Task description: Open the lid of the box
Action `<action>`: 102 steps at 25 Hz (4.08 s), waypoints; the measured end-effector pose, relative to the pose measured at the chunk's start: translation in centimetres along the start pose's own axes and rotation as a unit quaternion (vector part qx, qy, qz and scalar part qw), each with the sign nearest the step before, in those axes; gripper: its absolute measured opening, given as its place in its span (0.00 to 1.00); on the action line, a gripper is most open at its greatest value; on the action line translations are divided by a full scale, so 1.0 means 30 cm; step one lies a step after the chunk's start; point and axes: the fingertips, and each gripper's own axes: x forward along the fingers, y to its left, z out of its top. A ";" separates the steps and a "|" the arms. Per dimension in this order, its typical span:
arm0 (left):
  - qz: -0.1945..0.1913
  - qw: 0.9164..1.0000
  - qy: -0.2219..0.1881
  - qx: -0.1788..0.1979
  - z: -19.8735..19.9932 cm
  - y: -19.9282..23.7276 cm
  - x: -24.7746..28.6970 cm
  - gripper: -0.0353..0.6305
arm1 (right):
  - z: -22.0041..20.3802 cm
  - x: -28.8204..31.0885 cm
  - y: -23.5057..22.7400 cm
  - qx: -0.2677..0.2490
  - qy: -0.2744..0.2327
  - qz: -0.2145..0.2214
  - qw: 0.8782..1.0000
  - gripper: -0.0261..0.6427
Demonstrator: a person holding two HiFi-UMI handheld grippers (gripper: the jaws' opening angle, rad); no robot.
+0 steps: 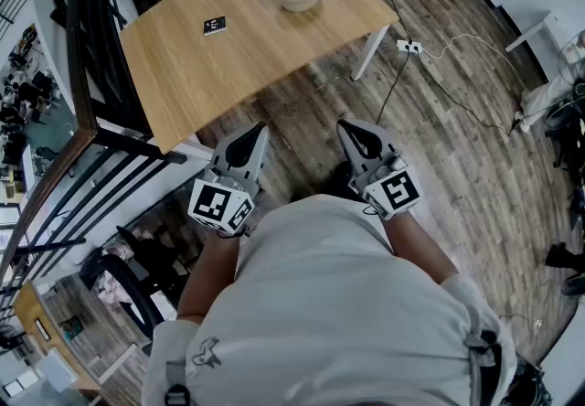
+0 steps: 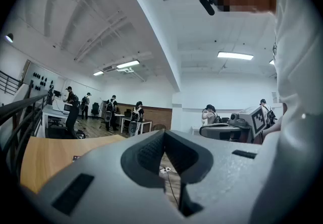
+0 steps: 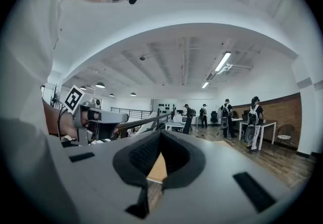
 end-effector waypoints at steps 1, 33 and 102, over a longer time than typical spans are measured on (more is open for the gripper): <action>0.000 1.000 0.001 0.000 -0.001 0.000 0.001 0.06 | -0.006 0.000 -0.003 -0.002 0.002 0.000 1.000 0.05; -0.034 0.999 0.025 -0.027 -0.078 -0.045 0.204 0.46 | -0.083 0.045 -0.193 0.004 0.019 -0.004 1.000 0.34; -0.096 0.993 0.052 -0.036 -0.108 0.400 1.450 0.52 | -0.132 0.640 -1.372 0.014 0.038 -0.040 0.998 0.36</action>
